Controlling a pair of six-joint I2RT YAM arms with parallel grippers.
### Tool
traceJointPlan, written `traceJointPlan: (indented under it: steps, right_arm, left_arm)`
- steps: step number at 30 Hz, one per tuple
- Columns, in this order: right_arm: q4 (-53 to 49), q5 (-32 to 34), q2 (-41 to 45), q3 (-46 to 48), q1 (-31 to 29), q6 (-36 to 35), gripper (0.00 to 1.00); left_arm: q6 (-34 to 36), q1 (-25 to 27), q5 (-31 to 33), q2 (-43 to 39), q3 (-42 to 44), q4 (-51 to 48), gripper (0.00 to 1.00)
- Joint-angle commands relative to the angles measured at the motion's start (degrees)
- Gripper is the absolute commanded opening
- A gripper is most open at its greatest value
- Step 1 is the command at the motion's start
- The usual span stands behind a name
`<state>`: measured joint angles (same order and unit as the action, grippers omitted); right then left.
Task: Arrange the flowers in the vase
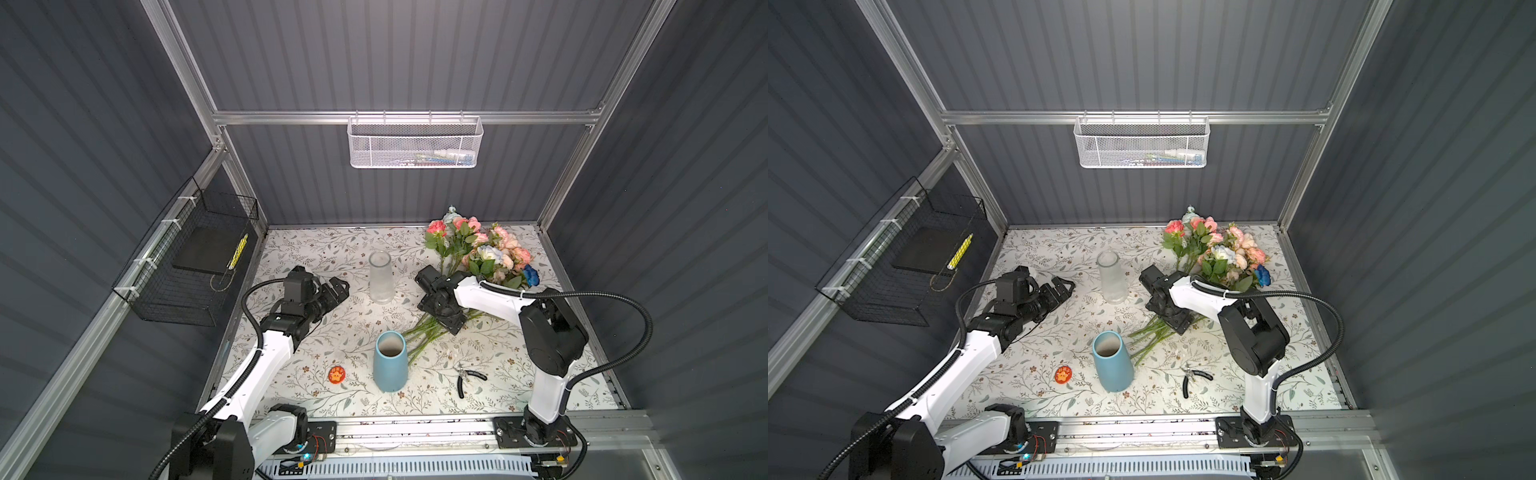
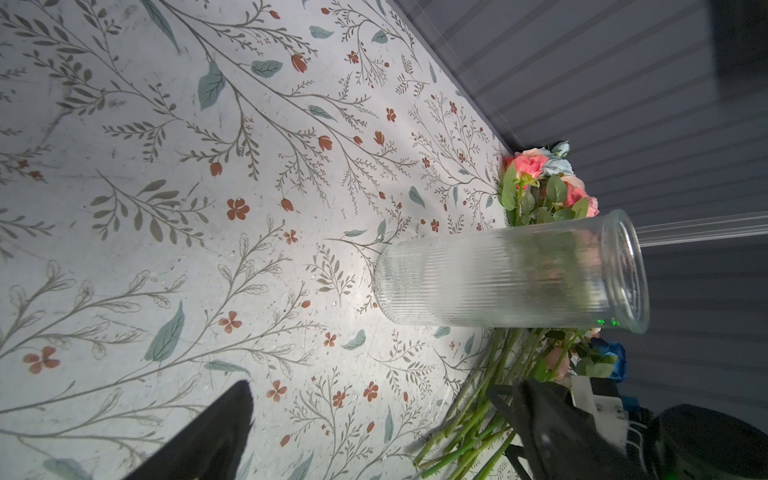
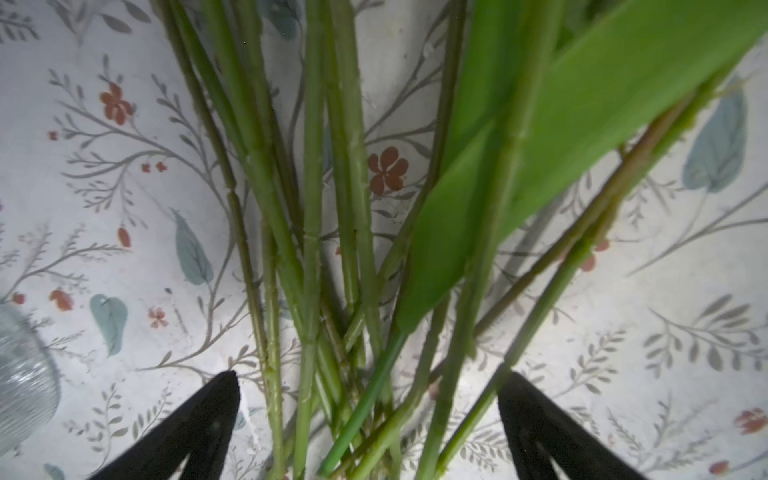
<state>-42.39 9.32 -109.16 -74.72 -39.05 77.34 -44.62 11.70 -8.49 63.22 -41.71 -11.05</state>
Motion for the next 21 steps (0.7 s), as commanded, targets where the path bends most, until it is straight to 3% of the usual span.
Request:
traceJointPlan:
  steps: [1, 10, 14, 21]
  right_arm:
    - [-3.88, -0.61, -2.89, -1.41, -0.12, 1.19, 0.99]
    - [-6.74, -1.52, -7.5, -4.24, -0.12, -1.33, 0.99]
    - [-6.38, -2.16, -8.08, -2.21, -0.1, -3.44, 0.89]
    - [-0.36, -2.12, -3.77, 1.21, -1.58, -7.15, 0.99]
  left_arm:
    - [0.94, 0.19, -0.83, -0.91, 0.84, 0.33, 1.0]
    - [1.28, 0.16, -0.3, -1.44, 0.75, -0.15, 1.0]
    - [1.29, 0.16, -0.27, -1.49, 0.8, -0.28, 1.0]
    - [1.29, 0.16, -0.54, -0.89, 0.84, 0.19, 1.0]
